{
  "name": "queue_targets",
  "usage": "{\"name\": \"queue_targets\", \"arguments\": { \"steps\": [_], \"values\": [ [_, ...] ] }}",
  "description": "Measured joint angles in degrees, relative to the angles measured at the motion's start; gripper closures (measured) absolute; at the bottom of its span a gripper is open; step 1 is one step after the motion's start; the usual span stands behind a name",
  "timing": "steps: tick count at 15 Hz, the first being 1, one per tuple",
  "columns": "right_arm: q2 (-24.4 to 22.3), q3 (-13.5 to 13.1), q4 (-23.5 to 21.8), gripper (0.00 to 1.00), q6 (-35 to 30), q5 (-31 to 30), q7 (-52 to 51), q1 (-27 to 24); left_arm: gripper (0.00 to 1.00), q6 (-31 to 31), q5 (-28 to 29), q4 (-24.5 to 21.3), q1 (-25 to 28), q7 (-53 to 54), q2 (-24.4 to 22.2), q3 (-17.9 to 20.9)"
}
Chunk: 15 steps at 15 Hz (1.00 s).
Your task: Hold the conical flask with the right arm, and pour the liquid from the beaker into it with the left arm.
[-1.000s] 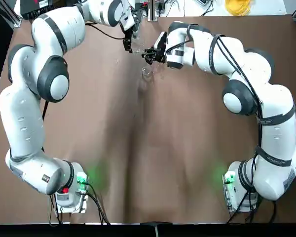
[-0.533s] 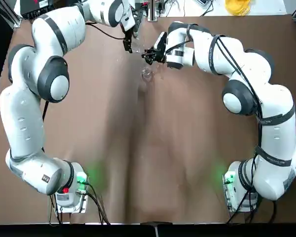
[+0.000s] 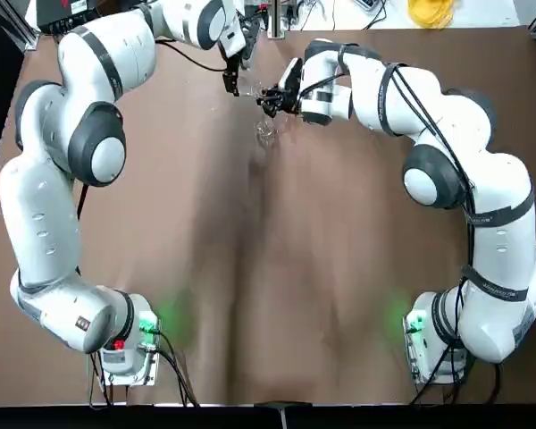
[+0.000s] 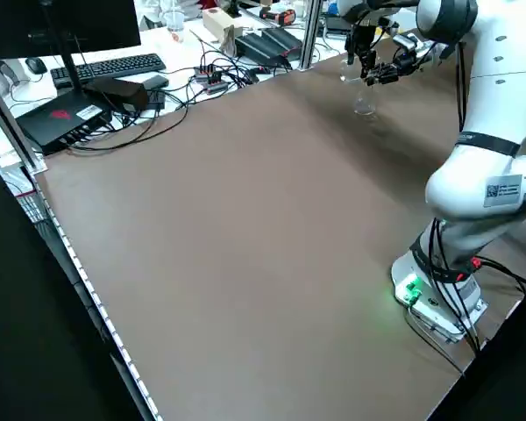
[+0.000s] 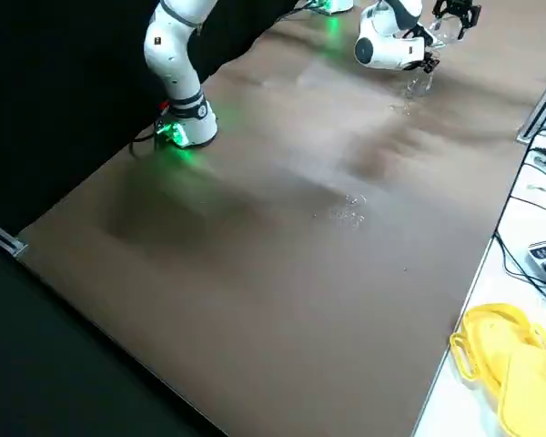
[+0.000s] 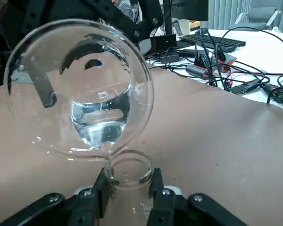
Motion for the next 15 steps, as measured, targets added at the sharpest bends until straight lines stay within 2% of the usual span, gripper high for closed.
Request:
{"name": "queue_targets", "arguments": {
  "steps": [15],
  "values": [
    [0.0, -0.2, 0.1, 0.61, 0.1, 0.1, 0.0, 0.0, 0.02, -0.7, 1.7, 0.0, -0.7, -0.6, 0.0, 0.1]
  ]
}}
